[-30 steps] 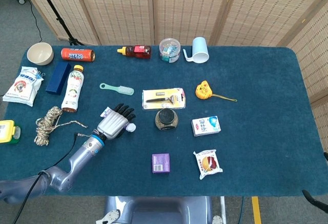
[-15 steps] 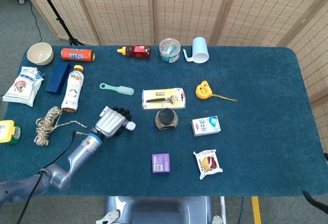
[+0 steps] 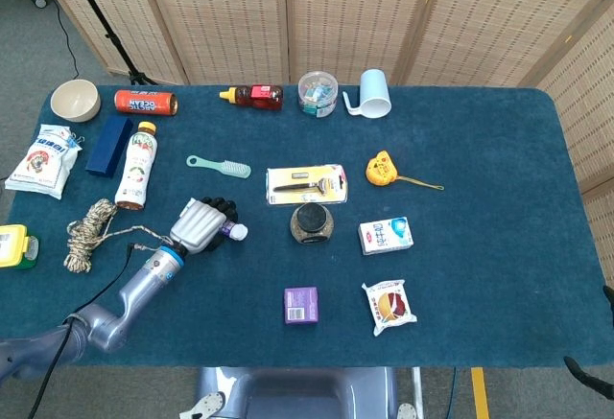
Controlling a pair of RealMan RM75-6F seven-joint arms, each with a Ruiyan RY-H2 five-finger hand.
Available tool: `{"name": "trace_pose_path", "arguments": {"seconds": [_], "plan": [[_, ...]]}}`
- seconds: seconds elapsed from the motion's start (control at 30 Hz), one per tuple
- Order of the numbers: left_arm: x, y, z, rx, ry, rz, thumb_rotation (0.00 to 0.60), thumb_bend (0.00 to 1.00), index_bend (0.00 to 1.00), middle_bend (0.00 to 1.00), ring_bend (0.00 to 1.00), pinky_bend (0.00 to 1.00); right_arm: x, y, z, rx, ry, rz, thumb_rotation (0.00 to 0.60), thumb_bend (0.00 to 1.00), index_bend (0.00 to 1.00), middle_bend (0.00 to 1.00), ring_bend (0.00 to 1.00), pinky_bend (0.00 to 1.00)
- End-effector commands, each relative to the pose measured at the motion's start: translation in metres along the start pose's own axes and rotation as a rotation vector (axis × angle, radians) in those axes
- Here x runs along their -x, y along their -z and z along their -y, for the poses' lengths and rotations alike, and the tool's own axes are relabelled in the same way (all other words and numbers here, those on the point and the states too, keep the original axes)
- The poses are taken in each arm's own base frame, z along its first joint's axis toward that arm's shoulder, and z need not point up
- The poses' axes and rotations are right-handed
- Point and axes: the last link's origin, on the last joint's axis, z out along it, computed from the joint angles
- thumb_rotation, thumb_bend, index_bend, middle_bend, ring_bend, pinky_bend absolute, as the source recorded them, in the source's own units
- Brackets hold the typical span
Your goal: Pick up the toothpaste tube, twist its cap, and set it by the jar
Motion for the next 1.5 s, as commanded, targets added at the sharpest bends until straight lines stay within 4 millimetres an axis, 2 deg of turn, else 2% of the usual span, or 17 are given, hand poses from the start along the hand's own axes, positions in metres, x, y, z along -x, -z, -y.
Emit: {"name": "trace_pose_path", "arguments": {"seconds": [0.03, 0.23, 0.33, 0.5, 0.6, 0.77, 0.9, 1.17, 1.5], "plan": [[0.000, 0.000, 0.003, -0.007, 0.001, 0.001, 0.600, 0.41, 0.36, 0.24, 0.20, 0.30, 0.000, 0.000, 0.000, 0.000, 0.001, 0.000, 0.600, 0.12, 0.00, 0.00, 0.00, 0.00], [0.003, 0.000, 0.007, -0.013, -0.001, 0.014, 0.600, 0.41, 0.36, 0.24, 0.20, 0.30, 0.000, 0.000, -0.001, 0.004, 0.002, -0.002, 0.600, 0.12, 0.00, 0.00, 0.00, 0.00], [0.003, 0.000, 0.007, -0.015, 0.000, 0.005, 0.600, 0.41, 0.39, 0.29, 0.25, 0.30, 0.000, 0.000, 0.000, 0.005, 0.001, -0.001, 0.600, 0.12, 0.00, 0.00, 0.00, 0.00], [0.003, -0.001, 0.009, -0.023, 0.012, -0.009, 0.600, 0.41, 0.53, 0.41, 0.36, 0.44, 0.000, -0.001, 0.000, 0.004, 0.001, -0.004, 0.600, 0.12, 0.00, 0.00, 0.00, 0.00], [0.001, -0.001, 0.010, -0.022, 0.024, -0.030, 0.600, 0.41, 0.57, 0.46, 0.41, 0.49, 0.000, -0.001, 0.001, 0.002, 0.003, -0.001, 0.600, 0.12, 0.00, 0.00, 0.00, 0.00], [-0.001, -0.002, 0.012, -0.016, 0.023, -0.040, 0.600, 0.41, 0.59, 0.49, 0.45, 0.54, 0.001, -0.002, 0.002, 0.000, 0.002, -0.001, 0.600, 0.12, 0.00, 0.00, 0.00, 0.00], [-0.005, -0.003, 0.011, -0.009, 0.025, -0.046, 0.600, 0.47, 0.60, 0.50, 0.46, 0.55, 0.001, -0.002, 0.002, -0.003, 0.001, 0.000, 0.600, 0.12, 0.00, 0.00, 0.00, 0.00], [-0.022, -0.001, 0.007, 0.040, 0.012, -0.053, 0.600, 0.52, 0.62, 0.52, 0.48, 0.56, -0.003, -0.006, 0.004, -0.025, 0.000, -0.007, 0.600, 0.12, 0.00, 0.00, 0.00, 0.00], [-0.065, 0.022, -0.001, 0.136, -0.029, -0.036, 0.600, 0.52, 0.62, 0.53, 0.48, 0.57, -0.008, -0.018, 0.017, -0.104, -0.013, 0.002, 0.600, 0.12, 0.00, 0.00, 0.00, 0.00]]}}
